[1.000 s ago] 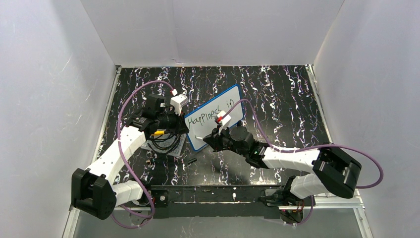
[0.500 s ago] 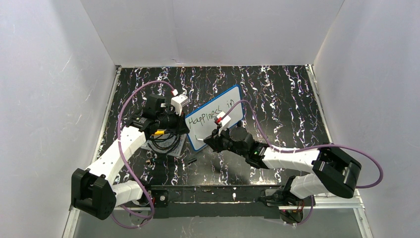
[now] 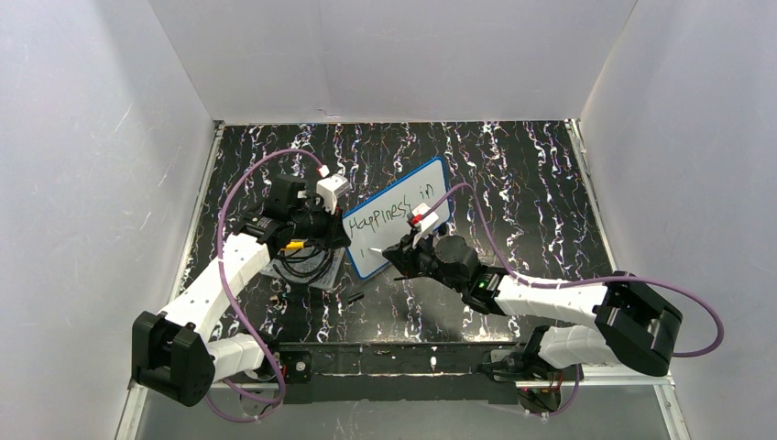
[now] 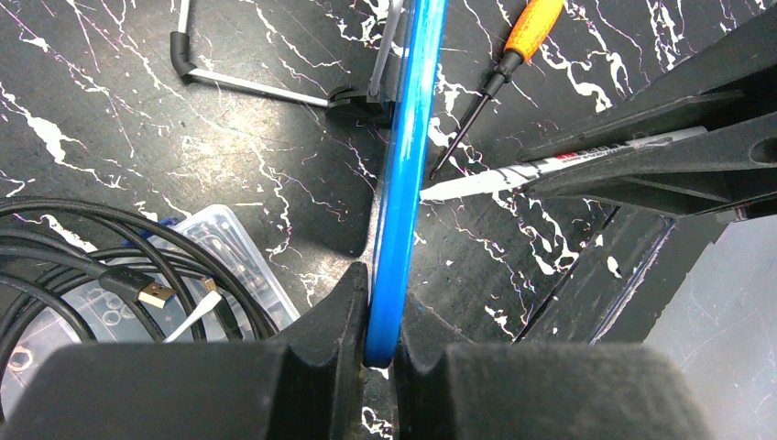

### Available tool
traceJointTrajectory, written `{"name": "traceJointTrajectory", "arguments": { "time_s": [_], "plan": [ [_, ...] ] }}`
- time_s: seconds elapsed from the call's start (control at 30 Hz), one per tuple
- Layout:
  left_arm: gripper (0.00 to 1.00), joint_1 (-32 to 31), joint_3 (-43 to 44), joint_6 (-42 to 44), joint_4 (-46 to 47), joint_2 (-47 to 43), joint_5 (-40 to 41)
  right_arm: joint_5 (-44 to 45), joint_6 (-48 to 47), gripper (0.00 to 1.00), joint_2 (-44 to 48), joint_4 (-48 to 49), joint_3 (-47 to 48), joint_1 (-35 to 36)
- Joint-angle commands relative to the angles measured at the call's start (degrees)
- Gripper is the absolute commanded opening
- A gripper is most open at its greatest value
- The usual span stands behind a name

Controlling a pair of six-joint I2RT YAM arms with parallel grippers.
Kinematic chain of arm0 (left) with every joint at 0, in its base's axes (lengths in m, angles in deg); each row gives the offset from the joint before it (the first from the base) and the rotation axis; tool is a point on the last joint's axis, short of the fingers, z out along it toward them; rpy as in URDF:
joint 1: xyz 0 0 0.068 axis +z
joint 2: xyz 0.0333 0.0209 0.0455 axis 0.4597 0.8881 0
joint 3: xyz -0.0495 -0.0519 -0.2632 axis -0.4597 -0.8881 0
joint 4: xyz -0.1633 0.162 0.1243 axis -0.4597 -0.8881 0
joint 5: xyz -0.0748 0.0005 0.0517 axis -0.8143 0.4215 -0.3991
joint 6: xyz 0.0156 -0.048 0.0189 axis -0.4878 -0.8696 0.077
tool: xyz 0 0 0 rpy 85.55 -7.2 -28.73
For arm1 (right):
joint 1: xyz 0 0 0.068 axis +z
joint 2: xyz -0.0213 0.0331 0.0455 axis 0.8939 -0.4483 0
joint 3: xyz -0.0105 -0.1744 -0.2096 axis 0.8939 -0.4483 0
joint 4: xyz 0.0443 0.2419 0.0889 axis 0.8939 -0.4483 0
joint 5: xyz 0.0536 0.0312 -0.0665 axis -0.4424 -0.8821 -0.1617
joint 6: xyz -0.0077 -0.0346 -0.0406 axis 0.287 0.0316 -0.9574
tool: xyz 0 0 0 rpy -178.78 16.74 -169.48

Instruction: Write a sentence on the whiteboard

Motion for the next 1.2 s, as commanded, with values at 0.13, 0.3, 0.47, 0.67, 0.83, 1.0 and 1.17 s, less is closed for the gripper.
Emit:
{"name": "traceJointTrajectory", "arguments": {
  "time_s": [0.13,0.3,0.47,0.67,0.83,1.0,1.17],
  "plan": [
    [0.0,-0.1,1.2,-0.3,0.0,-1.5,-1.3,2.9,-1.5,0.01,-2.0,3.0,0.8,0.3],
    [0.0,-0.1,1.2,-0.3,0.0,-1.4,-1.4,3.1,-2.1,0.01,-2.8,4.6,1.3,0.3],
    [0.0,-0.2,1.1,-0.2,-0.1,-1.5,-1.5,2.9,-3.2,0.01,-2.4,5.7,1.7,0.3],
    [0.0,-0.2,1.2,-0.2,0.0,-1.5,-1.5,0.6,-3.7,0.01,-2.7,6.1,1.9,0.3],
    [0.0,-0.1,1.2,-0.3,0.0,-1.6,-1.4,-0.8,-3.7,0.01,-3.7,6.0,2.1,0.3],
    [0.0,-0.2,1.2,-0.3,0.0,-1.6,-1.3,-0.1,-3.4,0.01,-4.6,4.0,1.8,0.3],
    [0.0,-0.2,1.2,-0.3,0.0,-1.7,-1.3,0.9,-2.8,0.01,-4.7,3.0,0.7,0.3]
  ]
}}
